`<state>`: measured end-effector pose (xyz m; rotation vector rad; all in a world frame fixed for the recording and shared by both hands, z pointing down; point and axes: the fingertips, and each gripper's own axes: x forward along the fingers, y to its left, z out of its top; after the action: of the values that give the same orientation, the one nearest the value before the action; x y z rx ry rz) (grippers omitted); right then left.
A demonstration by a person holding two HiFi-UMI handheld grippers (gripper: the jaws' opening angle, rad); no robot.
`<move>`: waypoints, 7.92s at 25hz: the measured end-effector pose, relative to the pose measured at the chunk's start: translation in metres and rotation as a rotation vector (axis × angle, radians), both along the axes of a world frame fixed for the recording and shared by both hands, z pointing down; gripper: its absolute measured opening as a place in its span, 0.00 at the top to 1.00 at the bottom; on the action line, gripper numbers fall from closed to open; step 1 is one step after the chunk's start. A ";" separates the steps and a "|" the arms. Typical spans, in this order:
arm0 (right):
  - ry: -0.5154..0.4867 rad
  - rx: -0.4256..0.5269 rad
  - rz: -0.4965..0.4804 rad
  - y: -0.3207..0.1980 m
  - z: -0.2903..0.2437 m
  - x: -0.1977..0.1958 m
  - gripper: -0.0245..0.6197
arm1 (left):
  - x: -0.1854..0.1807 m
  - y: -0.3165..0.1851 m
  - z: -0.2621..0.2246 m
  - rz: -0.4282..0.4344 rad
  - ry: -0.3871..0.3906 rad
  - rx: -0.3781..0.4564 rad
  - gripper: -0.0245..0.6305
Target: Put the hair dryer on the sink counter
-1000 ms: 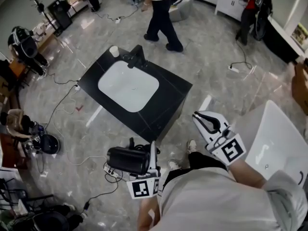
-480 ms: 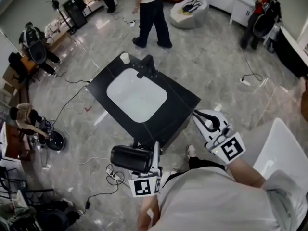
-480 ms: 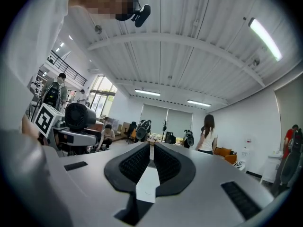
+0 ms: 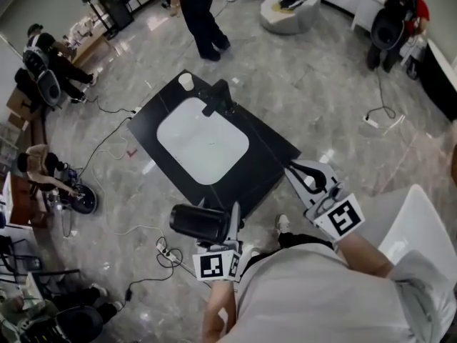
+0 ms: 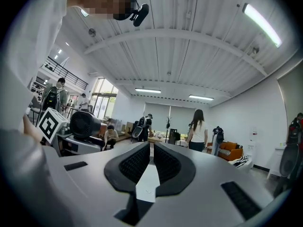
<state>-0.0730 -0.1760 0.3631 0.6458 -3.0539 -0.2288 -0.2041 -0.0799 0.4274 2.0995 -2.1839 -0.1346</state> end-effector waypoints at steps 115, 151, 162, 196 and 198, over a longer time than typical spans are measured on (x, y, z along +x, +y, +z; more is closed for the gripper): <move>-0.037 -0.127 0.109 -0.128 0.033 0.075 0.89 | 0.009 -0.138 0.334 0.099 -0.016 -1.129 0.43; -0.051 -0.133 0.072 -0.122 0.032 0.065 0.89 | -0.001 -0.129 0.320 0.053 -0.015 -1.079 0.43; -0.052 -0.134 0.034 -0.104 0.027 0.052 0.89 | -0.003 -0.113 0.307 0.037 -0.003 -1.036 0.44; -0.025 -0.095 -0.081 -0.009 0.013 0.029 0.89 | -0.013 -0.058 0.210 -0.087 0.022 -0.703 0.61; -0.024 -0.093 -0.088 -0.003 0.012 0.028 0.89 | -0.013 -0.054 0.200 -0.096 0.019 -0.673 0.63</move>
<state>-0.0449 -0.1787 0.3749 0.5132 -3.0972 -0.0799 -0.2170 -0.1341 0.6272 1.6043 -1.9384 0.4990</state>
